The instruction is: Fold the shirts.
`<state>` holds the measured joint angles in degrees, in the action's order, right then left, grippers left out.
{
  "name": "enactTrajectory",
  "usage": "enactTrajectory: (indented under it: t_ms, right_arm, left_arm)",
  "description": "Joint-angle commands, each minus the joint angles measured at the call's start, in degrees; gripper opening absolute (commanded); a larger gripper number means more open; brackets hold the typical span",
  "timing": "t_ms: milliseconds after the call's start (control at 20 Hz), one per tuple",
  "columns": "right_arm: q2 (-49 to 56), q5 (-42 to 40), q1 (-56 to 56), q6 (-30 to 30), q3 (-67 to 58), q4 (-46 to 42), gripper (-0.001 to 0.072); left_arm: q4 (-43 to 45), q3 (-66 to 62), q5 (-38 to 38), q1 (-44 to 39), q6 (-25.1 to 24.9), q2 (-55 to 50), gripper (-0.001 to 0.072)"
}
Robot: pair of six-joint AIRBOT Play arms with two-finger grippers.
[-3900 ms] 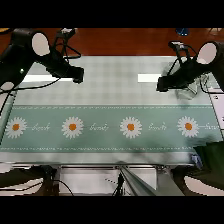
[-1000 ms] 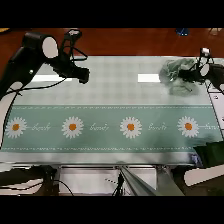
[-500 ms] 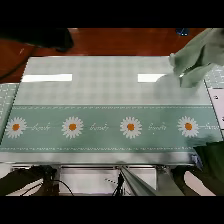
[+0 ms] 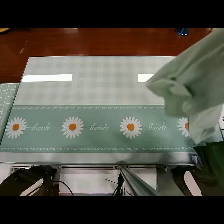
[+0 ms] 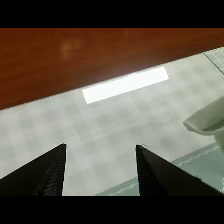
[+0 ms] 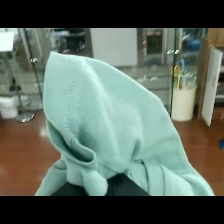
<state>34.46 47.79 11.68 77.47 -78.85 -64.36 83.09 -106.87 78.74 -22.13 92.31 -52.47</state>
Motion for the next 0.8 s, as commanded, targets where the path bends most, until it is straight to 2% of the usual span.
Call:
enactTrajectory:
  t_ms: [0,100,250,300,400,600,750]
  right_arm:
    - [0.24,10.97,0.0,-0.28,0.0,1.44,0.0024]
    - [3.15,13.55,0.0,-0.98,0.0,4.48,0.0023]
    - [8.74,18.01,-0.35,-3.17,0.0,15.3,0.0023]
    - [10.64,18.95,-2.47,-3.19,0.0,15.87,0.0023]
    - [14.32,19.08,-10.82,-3.1,0.0,12.02,0.0023]
    - [24.65,16.72,-33.35,1.42,0.0,0.74,0.0023]
    - [33.88,12.68,-45.9,2.03,0.0,-0.66,0.0025]
  left_arm:
    - [-0.59,-0.07,6.95,-0.02,-0.04,1.55,0.0509]
    - [-0.59,0.85,7.5,-0.02,-0.07,1.33,0.0508]
    - [-0.57,3.67,7.48,-0.02,-0.04,1.33,0.0508]
    - [-0.55,5.01,7.48,-0.02,-0.07,1.33,0.0509]
    - [-0.13,7.89,7.48,-0.02,-0.07,1.31,0.0508]
    - [1.14,14.25,7.48,0.02,-0.07,1.33,0.0508]
    - [1.14,17.81,7.52,0.02,-0.07,1.33,0.0508]
